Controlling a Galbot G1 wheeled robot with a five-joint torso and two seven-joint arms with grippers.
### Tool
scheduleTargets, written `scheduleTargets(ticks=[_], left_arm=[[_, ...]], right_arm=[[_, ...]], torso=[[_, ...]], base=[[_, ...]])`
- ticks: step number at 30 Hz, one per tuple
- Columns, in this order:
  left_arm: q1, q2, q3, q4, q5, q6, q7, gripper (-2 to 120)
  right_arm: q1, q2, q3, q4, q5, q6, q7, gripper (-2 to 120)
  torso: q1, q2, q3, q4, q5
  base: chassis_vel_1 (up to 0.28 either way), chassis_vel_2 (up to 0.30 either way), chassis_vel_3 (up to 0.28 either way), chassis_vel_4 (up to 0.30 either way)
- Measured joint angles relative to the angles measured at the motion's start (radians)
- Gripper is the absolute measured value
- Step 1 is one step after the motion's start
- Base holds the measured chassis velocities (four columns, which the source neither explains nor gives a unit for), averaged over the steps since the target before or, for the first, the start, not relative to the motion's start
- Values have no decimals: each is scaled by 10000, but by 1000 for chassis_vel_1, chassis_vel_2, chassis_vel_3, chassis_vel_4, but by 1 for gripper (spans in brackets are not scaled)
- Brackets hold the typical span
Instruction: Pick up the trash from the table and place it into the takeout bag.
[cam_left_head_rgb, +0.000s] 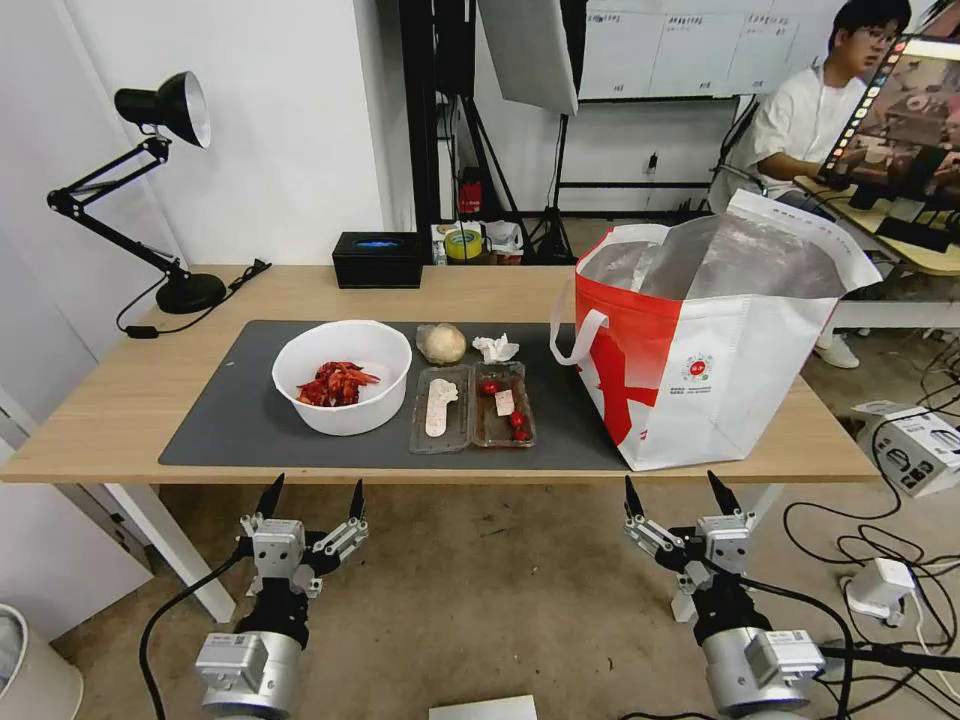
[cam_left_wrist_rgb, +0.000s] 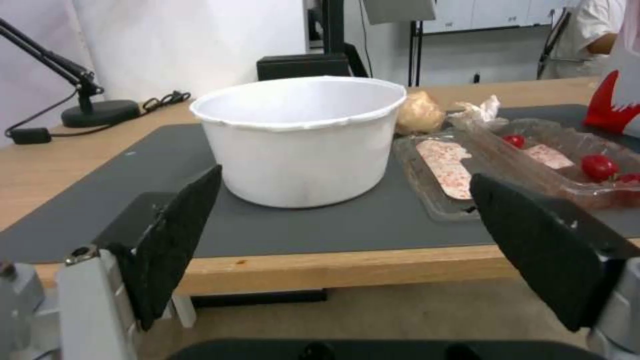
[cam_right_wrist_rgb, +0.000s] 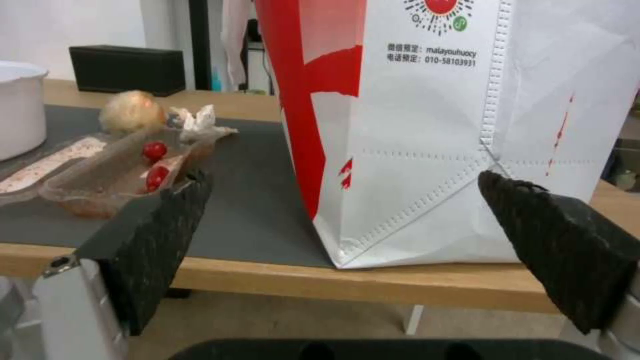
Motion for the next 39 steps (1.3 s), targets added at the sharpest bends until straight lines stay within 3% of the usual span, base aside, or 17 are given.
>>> scheduleTargets(ticks=[23,28,32,33,39], left_arm=[[-7,2,0,-3,-21,9,-5,100],[-304,82,-73,-325,-598,380,-434,100],[-1158,331,-304,-1255,-2187,1390,-1664,100],[-1158,331,-304,-1255,-2187,1390,-1664,100],[-1213,392,-371,-1402,-2631,1320,-1804,100]], right_arm=[[0,0,0,0,0,0,0,100],[52,-72,-17,-7,51,-21,8,100],[1042,-1146,-270,-121,866,-465,270,100],[1042,-1146,-270,-121,866,-465,270,100],[2755,-3008,-709,-312,2288,-1243,755,100]], torso=[[1,0,0,0,0],[0,0,0,-1,-2],[1,0,0,-1,3],[1,0,0,-1,3],[1,0,2,1,1]], base=[[0,0,0,0],[0,0,0,0],[0,0,0,0],[0,0,0,0],[0,0,0,0]])
